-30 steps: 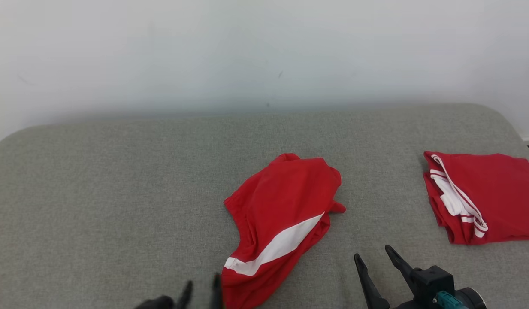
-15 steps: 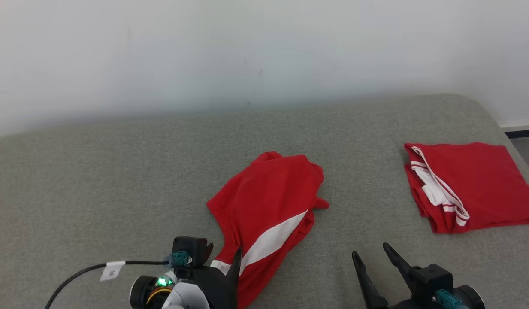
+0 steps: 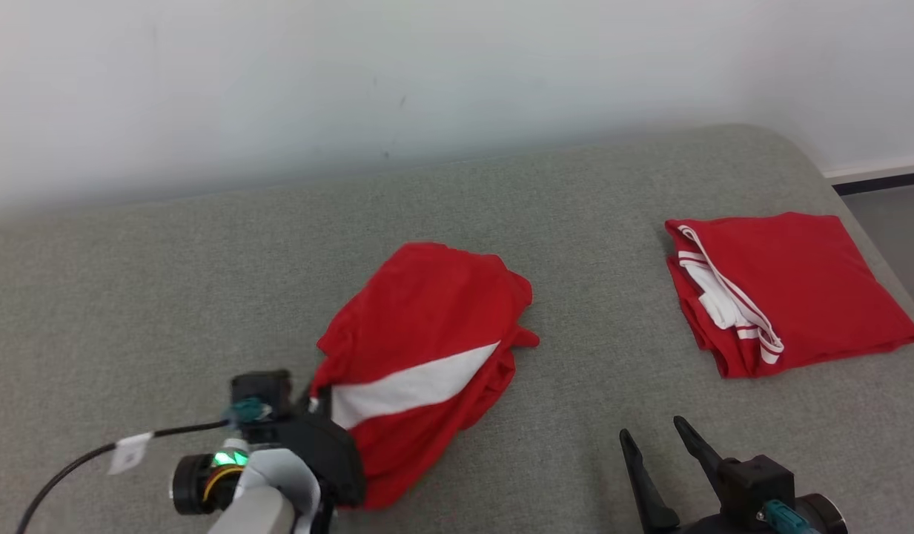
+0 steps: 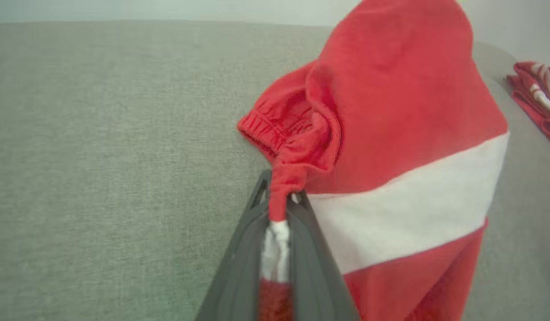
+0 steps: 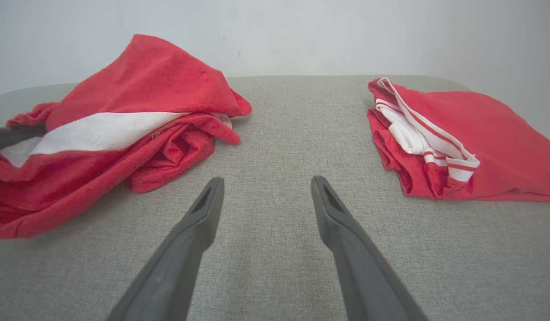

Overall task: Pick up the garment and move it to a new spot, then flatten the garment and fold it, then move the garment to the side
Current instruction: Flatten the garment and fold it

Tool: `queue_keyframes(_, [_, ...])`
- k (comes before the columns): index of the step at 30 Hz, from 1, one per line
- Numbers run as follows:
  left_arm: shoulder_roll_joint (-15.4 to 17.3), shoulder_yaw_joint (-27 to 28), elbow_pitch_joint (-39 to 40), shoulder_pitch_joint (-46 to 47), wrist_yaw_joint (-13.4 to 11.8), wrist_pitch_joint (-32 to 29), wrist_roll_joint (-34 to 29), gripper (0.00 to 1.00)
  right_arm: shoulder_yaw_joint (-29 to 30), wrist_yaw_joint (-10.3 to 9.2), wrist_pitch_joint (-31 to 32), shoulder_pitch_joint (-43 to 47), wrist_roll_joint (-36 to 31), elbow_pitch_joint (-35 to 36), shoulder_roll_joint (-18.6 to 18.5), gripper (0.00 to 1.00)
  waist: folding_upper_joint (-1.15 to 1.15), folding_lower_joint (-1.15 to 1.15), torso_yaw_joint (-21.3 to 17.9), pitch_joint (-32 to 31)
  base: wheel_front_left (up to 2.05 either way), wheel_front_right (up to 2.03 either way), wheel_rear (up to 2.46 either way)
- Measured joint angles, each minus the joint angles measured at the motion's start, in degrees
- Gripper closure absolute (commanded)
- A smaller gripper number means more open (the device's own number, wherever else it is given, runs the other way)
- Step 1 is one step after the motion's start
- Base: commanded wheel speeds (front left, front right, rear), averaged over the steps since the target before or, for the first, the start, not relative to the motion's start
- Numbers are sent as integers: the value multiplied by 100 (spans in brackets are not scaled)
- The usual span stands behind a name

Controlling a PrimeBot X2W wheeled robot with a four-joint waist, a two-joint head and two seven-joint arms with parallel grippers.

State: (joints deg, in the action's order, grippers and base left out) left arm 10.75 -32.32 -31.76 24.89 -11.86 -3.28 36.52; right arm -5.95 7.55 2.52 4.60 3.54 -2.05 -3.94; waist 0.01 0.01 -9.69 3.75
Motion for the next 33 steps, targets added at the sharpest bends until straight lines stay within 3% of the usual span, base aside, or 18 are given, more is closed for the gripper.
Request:
queue_keyframes(3, [-65,436,97,-70,-180,672,220,100,20,0,-2,1,-2,-8,10,0,0,0,70,-2,0,0,0])
queue_keyframes(7, [-260,980,135,-382,-103,1334,697,100,11,0,7,0,-10,-14,16,0,0,0,202,-20,0,0,0])
queue_keyframes(14, [-443,1328,-172,-564,14,1702,956,100,-120,0,109,-139,-22,18,-147,0,0,0,403,-106,0,0,0])
queue_keyframes(15, [-464,1339,-255,-575,4,1720,944,85,-135,0,138,-158,-23,46,-158,0,0,0,425,-120,0,0,0])
queue_keyframes(16, [-478,1355,-320,-572,-25,1741,925,62,-147,0,152,-172,-30,64,-171,0,0,0,445,-134,0,0,0])
queue_keyframes(17, [-492,1351,-389,-572,-19,1758,902,0,-152,0,159,-181,-30,76,-185,0,0,-1,461,-150,0,0,0])
queue_keyframes(22, [-560,1374,-610,-573,114,1767,967,0,-160,0,203,-172,-29,112,-205,0,0,0,525,-228,0,0,0])
queue_keyframes(26, [-377,1533,-561,-693,179,1777,1023,0,-145,0,242,-82,-27,123,-210,0,0,0,561,-306,0,0,0])
queue_keyframes(33, [-22,875,-438,-1021,465,740,842,0,-123,0,250,-13,-26,157,-191,0,-1,-1,641,-366,0,0,0])
